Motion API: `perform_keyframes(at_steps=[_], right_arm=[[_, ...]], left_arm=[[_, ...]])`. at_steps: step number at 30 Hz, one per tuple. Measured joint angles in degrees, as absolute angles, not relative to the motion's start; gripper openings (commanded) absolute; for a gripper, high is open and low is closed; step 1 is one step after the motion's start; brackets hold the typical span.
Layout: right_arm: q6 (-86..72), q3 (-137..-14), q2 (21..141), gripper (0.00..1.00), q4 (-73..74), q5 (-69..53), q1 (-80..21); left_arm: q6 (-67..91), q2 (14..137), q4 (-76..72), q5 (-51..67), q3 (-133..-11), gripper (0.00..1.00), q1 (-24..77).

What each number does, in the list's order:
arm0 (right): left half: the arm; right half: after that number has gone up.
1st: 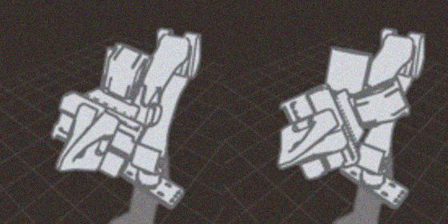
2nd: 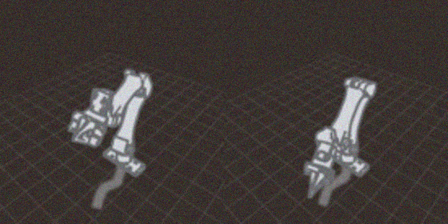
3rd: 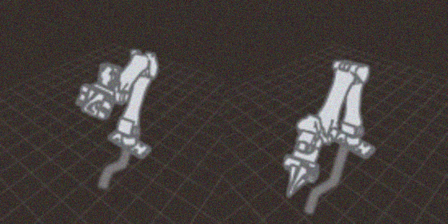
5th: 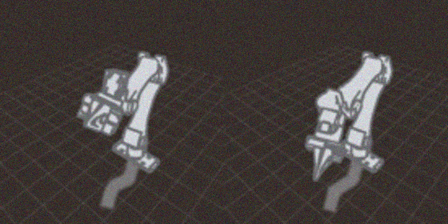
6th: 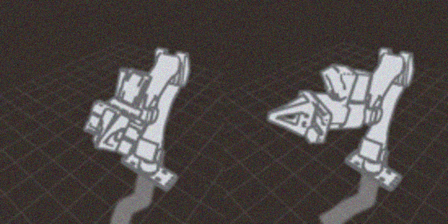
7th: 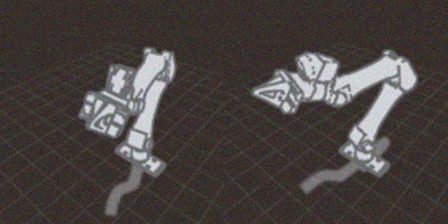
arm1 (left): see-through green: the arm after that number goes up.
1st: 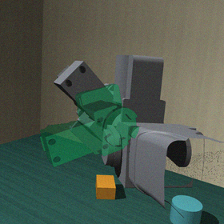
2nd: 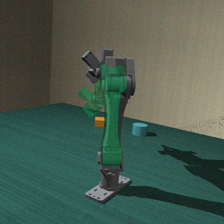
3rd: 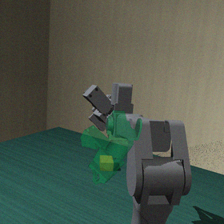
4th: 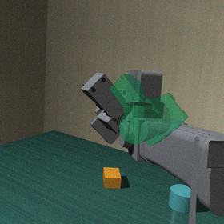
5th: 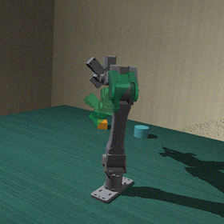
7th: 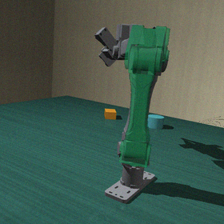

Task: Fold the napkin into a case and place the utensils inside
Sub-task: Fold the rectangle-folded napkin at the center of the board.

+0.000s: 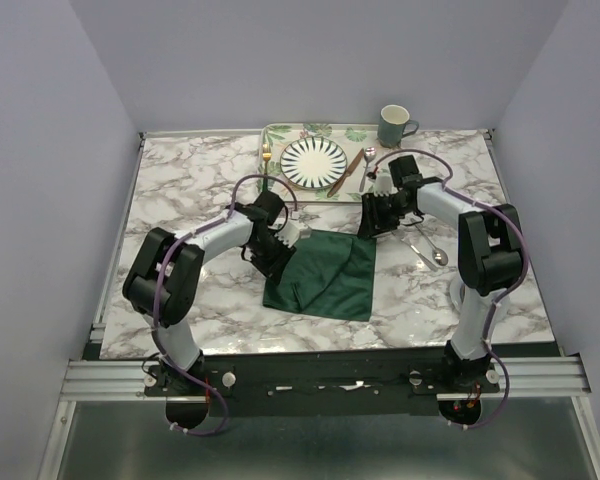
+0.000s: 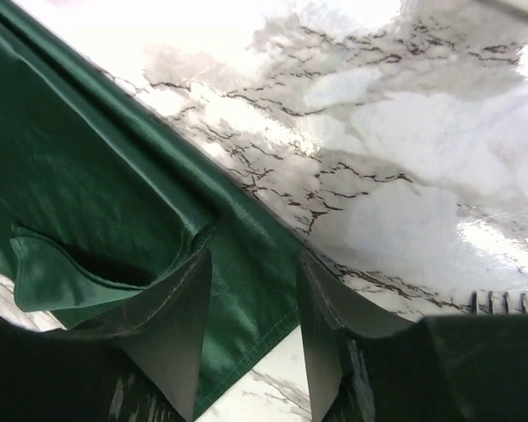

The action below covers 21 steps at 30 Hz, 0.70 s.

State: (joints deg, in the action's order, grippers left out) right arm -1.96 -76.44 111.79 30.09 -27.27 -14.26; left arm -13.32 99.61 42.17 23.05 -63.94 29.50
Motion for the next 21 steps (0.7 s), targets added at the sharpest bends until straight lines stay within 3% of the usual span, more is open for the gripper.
perform_keyframes(at_steps=[6,11,13,16,21], right_arm=[[-1.43,-72.60,111.13,0.46,29.93,-27.90,-14.87],[-1.45,-68.62,108.05,0.60,30.02,-28.25,-15.07],[-1.43,-67.44,106.85,0.74,30.33,-28.18,-15.07],[-1.41,-67.07,105.25,0.83,31.62,-27.24,-15.05],[-3.14,-66.59,100.25,0.84,33.63,-25.28,-14.92]], left_arm=[[-18.48,102.00,43.90,25.41,-65.73,0.52,24.56],[-23.09,100.55,45.98,30.76,-70.85,0.65,24.97],[-23.75,99.83,45.71,32.27,-72.73,0.68,26.20],[-23.62,99.61,44.47,33.54,-74.39,0.69,29.21],[-22.17,102.41,42.63,34.17,-77.28,0.69,33.39]])
